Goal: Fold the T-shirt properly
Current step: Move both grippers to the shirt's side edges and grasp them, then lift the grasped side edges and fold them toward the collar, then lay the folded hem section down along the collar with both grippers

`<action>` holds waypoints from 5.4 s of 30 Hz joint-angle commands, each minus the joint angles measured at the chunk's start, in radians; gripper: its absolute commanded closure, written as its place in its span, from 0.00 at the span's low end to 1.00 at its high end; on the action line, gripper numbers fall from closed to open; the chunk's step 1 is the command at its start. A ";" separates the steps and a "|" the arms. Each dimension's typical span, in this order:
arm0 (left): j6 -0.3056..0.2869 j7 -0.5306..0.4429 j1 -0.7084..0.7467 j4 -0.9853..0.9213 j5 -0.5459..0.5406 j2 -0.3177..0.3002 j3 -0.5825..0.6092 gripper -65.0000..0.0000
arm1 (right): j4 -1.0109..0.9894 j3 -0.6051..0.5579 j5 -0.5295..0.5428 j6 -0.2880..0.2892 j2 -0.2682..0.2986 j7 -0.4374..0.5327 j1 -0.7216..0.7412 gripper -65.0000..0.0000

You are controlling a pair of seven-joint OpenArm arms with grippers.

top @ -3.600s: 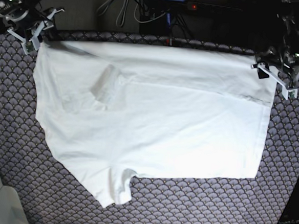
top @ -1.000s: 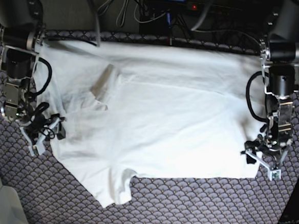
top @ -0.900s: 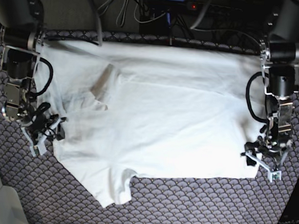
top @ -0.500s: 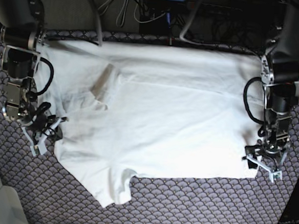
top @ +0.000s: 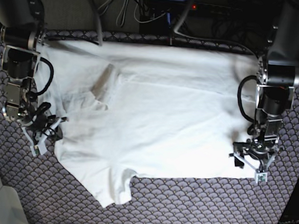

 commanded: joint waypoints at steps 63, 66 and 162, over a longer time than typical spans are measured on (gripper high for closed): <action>0.006 0.112 0.064 0.170 -0.206 -0.024 -0.001 0.99 | 0.289 0.008 0.010 0.003 0.015 0.001 -0.092 1.00; 0.007 0.147 0.096 0.241 -0.206 -0.029 -0.001 0.99 | 0.300 0.008 0.012 0.003 0.019 0.000 -0.109 1.00; -0.004 0.491 0.817 1.236 -0.208 -0.024 -0.364 0.99 | 1.125 0.246 0.165 0.003 0.012 -0.025 -0.903 1.00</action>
